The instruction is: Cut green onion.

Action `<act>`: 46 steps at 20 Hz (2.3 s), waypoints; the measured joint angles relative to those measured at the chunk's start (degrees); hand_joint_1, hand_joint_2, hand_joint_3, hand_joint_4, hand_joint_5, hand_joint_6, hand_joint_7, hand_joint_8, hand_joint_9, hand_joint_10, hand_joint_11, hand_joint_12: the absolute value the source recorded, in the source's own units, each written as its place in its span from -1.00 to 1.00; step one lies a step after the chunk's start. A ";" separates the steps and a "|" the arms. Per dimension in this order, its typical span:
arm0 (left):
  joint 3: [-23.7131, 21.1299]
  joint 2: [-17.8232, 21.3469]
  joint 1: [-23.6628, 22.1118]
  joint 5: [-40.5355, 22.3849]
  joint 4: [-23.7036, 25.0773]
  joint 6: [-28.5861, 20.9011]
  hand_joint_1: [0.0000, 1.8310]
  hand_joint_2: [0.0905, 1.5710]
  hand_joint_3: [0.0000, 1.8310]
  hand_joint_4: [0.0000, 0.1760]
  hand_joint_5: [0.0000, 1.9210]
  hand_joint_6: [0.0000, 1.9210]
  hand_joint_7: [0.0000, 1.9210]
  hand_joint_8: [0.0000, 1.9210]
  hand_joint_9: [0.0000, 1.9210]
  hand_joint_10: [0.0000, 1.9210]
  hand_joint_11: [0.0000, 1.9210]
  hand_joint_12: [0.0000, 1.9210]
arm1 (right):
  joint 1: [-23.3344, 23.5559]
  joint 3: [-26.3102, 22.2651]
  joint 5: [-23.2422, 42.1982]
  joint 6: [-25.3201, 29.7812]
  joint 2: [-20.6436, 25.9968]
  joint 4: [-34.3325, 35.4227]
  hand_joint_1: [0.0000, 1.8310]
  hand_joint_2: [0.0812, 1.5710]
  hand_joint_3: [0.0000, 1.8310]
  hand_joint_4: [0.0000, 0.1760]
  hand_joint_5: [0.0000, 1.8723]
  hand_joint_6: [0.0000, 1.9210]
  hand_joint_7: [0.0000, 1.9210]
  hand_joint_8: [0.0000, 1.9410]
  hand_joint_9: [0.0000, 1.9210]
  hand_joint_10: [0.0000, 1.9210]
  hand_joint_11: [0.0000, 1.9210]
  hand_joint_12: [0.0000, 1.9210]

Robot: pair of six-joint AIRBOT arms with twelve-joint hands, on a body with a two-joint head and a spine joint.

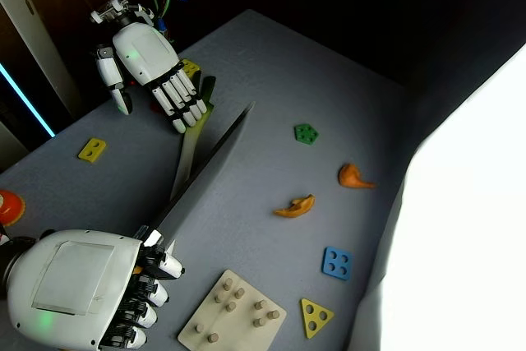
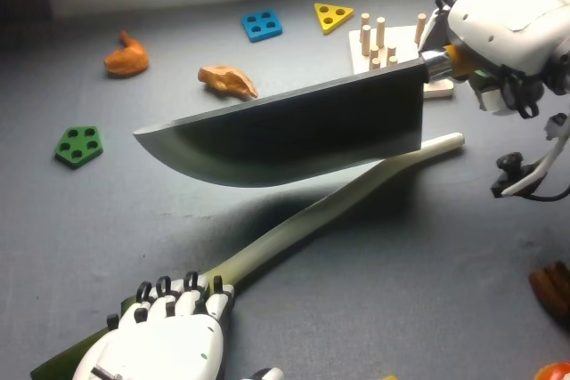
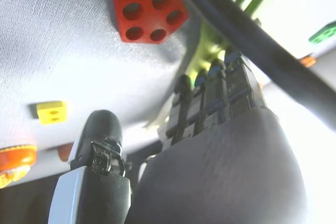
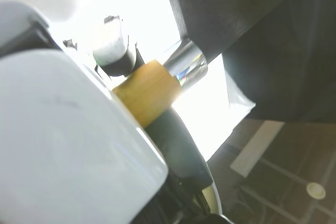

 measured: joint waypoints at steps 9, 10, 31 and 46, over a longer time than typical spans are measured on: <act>0.07 -0.04 -0.31 -0.11 -0.20 0.00 -0.70 0.75 -1.00 -1.00 -0.94 -1.00 -0.96 -1.00 -0.98 -0.99 -0.97 -0.98 | -2.56 -0.35 1.22 0.00 4.35 1.62 0.78 -0.31 0.21 1.00 0.48 1.00 0.70 1.00 0.75 1.00 0.79 1.00; 0.07 -0.04 -0.31 -0.11 -0.22 0.00 -0.72 0.75 -1.00 -1.00 -0.95 -1.00 -0.98 -1.00 -1.00 -1.00 -0.99 -0.98 | -2.67 -0.35 1.20 -0.94 4.87 2.47 0.79 -0.30 0.22 1.00 0.48 1.00 0.70 1.00 0.74 1.00 0.78 1.00; 0.07 -0.04 -0.48 0.66 0.11 0.00 -0.67 0.73 -1.00 -1.00 -0.89 -1.00 -0.90 -1.00 -0.96 -1.00 -1.00 -0.87 | 4.39 8.02 3.78 10.45 5.11 -2.25 0.73 -0.12 -0.07 1.00 0.45 1.00 0.62 1.00 0.67 1.00 0.73 1.00; 0.61 0.28 -2.54 -0.31 -0.44 0.15 -0.94 0.80 -0.99 -1.00 -0.87 -1.00 -0.91 -1.00 -0.96 -1.00 -1.00 -0.91 | 1.70 26.80 3.19 31.98 -4.42 -16.52 0.73 -0.22 0.09 1.00 0.53 1.00 0.65 1.00 0.67 1.00 0.73 1.00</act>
